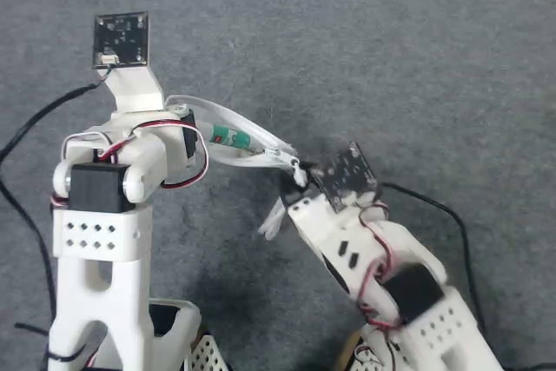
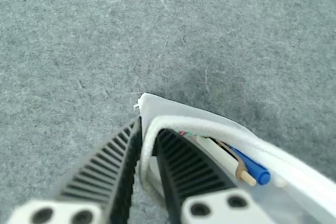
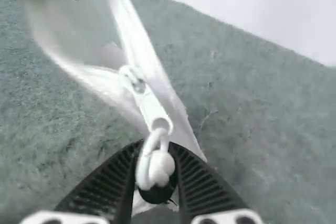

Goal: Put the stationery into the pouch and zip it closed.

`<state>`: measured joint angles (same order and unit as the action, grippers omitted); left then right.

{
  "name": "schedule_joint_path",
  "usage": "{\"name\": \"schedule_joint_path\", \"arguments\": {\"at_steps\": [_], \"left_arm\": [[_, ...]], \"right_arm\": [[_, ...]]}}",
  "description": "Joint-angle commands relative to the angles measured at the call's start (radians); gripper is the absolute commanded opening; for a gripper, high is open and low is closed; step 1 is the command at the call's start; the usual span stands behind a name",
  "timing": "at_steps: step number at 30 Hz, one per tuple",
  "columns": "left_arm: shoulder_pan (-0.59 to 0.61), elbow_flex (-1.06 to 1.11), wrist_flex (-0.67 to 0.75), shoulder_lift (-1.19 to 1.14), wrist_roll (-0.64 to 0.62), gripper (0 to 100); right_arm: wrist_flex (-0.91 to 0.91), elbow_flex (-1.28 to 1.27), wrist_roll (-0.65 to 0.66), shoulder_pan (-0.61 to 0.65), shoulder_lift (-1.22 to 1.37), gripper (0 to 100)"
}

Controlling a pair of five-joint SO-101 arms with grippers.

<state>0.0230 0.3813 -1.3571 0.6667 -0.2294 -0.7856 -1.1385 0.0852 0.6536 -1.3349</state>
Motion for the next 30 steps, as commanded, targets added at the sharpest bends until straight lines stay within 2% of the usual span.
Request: {"name": "schedule_joint_path", "arguments": {"at_steps": [1,4,10,13,16,20,25,30], "left_arm": [[-0.002,0.002,0.003,-0.018,-0.003,1],[-0.008,-0.004,0.018,-0.018,0.003,1],[-0.009,-0.004,0.069,-0.018,0.106,2],[-0.011,-0.002,0.083,-0.018,0.126,7],[-0.014,-0.001,0.109,-0.018,0.123,18],[-0.098,-0.010,0.161,-0.017,0.129,28],[-0.273,-0.044,0.190,-0.023,0.265,28],[-0.345,-0.048,0.222,-0.026,0.282,21]], "right_arm": [[-0.104,0.018,0.097,-0.002,-0.140,0.5],[-0.211,0.018,0.132,0.027,-0.203,0.5],[-0.372,0.018,0.164,0.139,-0.295,0.6],[-0.421,0.018,0.181,0.177,-0.354,0.6],[-0.475,0.018,0.233,0.222,-0.407,0.6],[-0.512,0.018,0.262,0.266,-0.478,0.6],[-0.576,0.069,0.262,0.300,-0.483,0.6],[-0.619,0.097,0.259,0.295,-0.483,0.6]]}}
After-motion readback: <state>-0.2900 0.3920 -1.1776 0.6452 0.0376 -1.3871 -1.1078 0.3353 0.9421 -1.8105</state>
